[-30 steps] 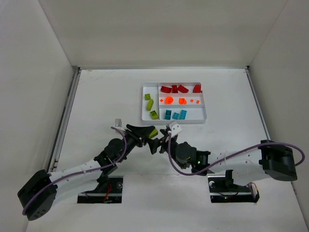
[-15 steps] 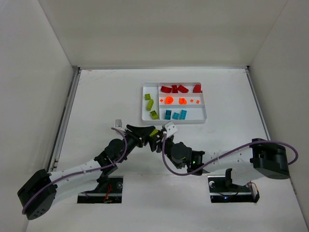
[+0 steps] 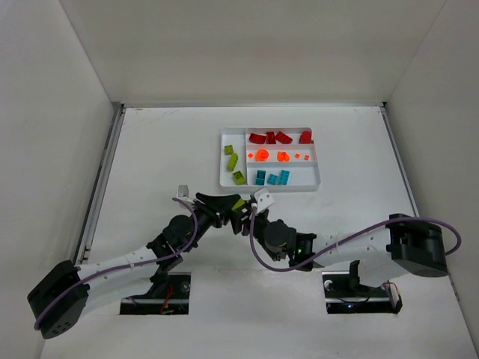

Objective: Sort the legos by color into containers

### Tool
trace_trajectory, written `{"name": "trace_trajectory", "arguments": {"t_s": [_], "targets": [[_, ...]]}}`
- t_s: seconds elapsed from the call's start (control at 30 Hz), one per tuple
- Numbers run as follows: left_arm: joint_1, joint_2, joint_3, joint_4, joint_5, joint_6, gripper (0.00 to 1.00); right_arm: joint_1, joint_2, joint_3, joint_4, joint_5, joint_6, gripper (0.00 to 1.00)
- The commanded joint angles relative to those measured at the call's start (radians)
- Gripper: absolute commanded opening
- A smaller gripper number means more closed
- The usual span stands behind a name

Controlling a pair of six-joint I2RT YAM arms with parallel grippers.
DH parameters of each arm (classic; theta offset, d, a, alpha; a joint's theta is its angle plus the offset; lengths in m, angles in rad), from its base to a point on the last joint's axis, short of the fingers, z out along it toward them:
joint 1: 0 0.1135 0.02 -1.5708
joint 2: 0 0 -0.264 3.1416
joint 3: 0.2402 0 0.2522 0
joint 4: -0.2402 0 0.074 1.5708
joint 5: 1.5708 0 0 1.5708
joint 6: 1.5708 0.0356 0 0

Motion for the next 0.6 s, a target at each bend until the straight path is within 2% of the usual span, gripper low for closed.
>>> {"name": "trace_trajectory", "arguments": {"t_s": [0.0,0.1,0.17,0.27,0.43,0.57], "targets": [[-0.012,-0.006,0.023,0.034,-0.016,-0.016,0.26,0.007,0.019,0.063,0.096,-0.001,-0.004,0.57],[-0.013,-0.006,0.022,0.034,-0.015,-0.016,0.26,0.007,0.026,0.067,0.100,-0.003,-0.004,0.56],[-0.013,-0.005,0.020,0.034,-0.015,-0.018,0.26,0.007,0.026,0.069,0.100,-0.001,-0.005,0.45],[-0.007,-0.003,0.023,0.029,-0.010,-0.013,0.30,0.007,0.003,0.055,0.102,-0.003,0.005,0.37],[0.013,-0.017,0.019,0.023,-0.013,0.008,0.48,0.007,-0.051,0.007,0.106,-0.012,0.010,0.36],[0.041,-0.017,0.023,0.012,0.014,0.027,0.52,0.007,-0.089,-0.032,0.094,-0.043,0.030,0.37]]}}
